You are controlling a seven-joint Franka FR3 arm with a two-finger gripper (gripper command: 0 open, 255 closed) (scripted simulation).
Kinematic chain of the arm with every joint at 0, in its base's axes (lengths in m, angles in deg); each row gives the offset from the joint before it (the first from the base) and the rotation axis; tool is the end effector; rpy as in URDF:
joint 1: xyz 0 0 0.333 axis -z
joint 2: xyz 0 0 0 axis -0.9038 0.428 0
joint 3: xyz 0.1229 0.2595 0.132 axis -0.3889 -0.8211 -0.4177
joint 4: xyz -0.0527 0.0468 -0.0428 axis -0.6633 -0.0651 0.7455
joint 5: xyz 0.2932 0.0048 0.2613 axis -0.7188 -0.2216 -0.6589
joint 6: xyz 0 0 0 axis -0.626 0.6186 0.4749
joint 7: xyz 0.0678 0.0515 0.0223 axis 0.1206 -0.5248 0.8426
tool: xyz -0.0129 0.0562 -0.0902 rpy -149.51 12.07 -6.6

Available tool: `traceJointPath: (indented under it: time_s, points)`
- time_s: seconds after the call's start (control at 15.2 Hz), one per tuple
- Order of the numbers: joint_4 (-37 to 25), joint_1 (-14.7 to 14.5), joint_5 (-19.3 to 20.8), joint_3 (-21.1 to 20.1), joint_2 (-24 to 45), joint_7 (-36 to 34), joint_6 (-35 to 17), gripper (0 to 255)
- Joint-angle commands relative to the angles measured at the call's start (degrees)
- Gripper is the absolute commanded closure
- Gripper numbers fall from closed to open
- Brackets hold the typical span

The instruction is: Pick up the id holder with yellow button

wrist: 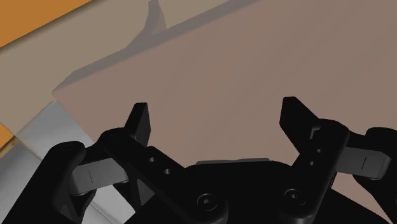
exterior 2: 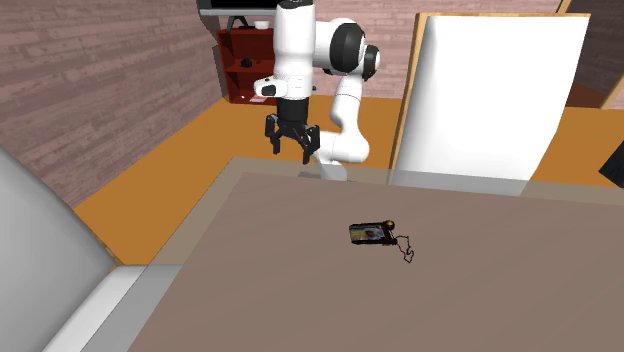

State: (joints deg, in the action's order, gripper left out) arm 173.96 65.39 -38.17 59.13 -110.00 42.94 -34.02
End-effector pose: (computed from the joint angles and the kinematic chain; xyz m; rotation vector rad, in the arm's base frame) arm 0.3113 -0.0427 0.6212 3.0864 -0.3185 0.1514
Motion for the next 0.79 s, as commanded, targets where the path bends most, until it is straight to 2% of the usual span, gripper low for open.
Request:
traceJointPath:
  time_s: [0.0,0.33,0.73]
  points:
    - [0.0,0.0,0.0,0.0,0.0,0.0,0.0,0]
    - [-0.5,0.0,-5.7,-6.9,1.7,-13.0,-0.3,0]
    - [-4.1,0.4,-11.8,-14.8,7.0,-28.4,-1.8,0]
